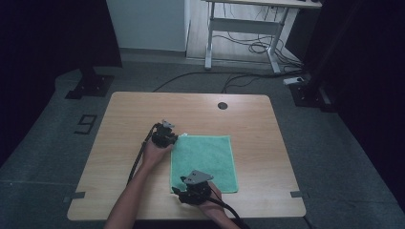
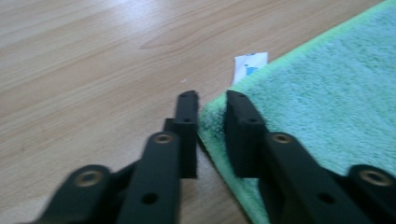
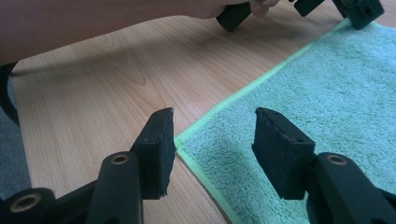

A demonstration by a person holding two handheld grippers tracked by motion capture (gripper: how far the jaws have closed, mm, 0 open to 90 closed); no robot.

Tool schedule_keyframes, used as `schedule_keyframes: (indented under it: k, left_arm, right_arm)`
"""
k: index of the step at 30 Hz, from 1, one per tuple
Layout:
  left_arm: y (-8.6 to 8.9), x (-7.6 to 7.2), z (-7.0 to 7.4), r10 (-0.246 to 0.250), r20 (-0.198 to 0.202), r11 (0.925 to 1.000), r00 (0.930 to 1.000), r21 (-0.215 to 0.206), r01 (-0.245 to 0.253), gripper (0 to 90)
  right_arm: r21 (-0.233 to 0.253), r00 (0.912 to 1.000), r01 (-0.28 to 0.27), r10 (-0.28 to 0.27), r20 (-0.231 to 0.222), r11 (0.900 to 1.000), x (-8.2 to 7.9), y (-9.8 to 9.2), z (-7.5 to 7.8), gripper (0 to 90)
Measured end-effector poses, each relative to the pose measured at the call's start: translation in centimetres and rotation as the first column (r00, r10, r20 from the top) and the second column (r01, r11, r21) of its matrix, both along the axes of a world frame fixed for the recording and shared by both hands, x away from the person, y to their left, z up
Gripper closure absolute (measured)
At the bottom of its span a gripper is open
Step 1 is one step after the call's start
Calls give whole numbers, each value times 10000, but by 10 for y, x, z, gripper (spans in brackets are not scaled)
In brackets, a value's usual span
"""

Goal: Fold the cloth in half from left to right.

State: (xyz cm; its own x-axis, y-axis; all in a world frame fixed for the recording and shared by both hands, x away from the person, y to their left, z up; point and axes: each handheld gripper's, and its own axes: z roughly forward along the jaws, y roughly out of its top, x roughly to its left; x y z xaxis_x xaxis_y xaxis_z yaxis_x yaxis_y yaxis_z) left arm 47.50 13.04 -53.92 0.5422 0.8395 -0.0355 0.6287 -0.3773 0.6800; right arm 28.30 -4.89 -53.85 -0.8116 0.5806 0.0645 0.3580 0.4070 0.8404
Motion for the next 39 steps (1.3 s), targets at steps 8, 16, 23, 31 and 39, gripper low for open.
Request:
schedule_keyframes:
  k: [8,16,23,31,39]
  left_arm:
    - [2,-1,3,-217,-320,9997,9993,-102,214,874]
    - [-1,-6,13,-400,-147,9984,9991,-409,394,874]
    - [-1,-9,18,-476,-119,9975,9988,-529,469,874]
    - [1,-12,26,-447,-163,9956,9989,-827,432,874]
    - [-5,-20,43,-650,107,9953,9978,-709,656,875]
  right_arm:
    - [-11,9999,-131,131,-30,9999,-2,0,0,491]
    - [-254,9960,-858,852,-256,9960,-7,8,-8,567]
    - [-1138,9976,-694,696,-17,9911,-6,22,-12,548]
    - [-1337,9994,-328,334,18,9905,-3,23,-13,770]
    - [-770,9981,-244,200,-583,9967,3,14,-9,858]
